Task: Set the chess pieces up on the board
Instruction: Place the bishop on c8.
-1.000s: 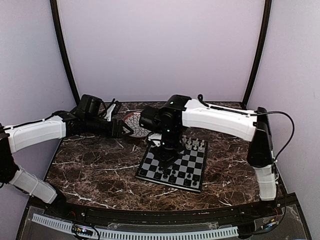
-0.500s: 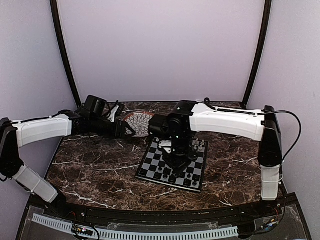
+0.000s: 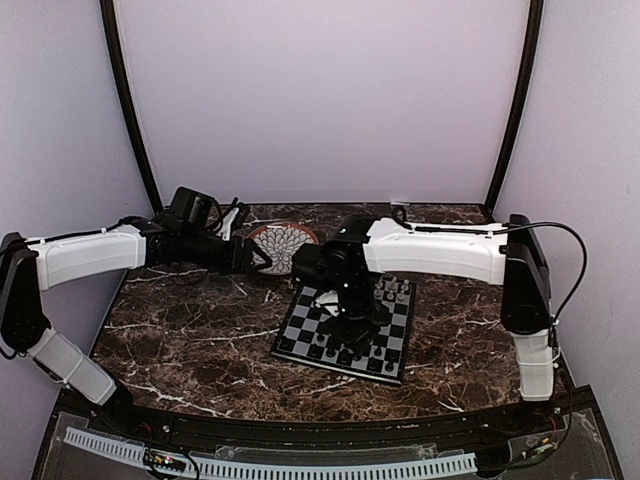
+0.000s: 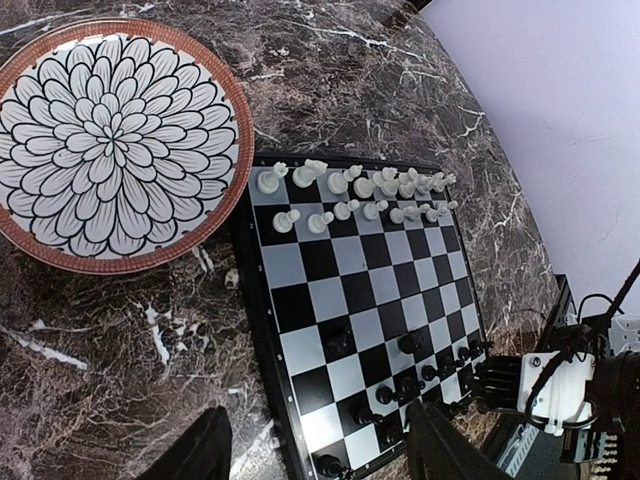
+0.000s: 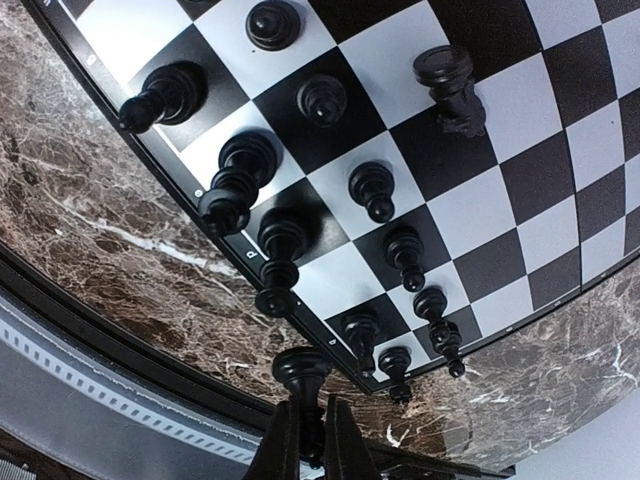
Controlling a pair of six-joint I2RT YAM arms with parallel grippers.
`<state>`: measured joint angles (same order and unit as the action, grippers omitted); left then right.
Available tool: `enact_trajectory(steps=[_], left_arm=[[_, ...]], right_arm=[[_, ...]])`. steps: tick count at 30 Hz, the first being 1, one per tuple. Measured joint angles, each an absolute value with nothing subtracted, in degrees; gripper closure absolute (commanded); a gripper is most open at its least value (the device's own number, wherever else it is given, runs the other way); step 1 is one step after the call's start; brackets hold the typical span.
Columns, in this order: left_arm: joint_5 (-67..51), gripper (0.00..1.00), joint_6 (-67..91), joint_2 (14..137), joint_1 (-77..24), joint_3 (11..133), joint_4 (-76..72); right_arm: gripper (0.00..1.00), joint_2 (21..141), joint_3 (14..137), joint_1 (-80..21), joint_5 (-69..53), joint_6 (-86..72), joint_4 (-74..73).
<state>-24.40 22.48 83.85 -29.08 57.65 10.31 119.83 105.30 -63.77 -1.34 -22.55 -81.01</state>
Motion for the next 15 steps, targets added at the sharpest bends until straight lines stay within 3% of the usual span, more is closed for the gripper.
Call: enact_trajectory(steps=[15], left_arm=[[-24.5,0.38,22.5,84.1,-28.8,57.8,10.3]], right_arm=[[1.00,122.3,103.9,-63.8,1.1,-21.4,-80.9]])
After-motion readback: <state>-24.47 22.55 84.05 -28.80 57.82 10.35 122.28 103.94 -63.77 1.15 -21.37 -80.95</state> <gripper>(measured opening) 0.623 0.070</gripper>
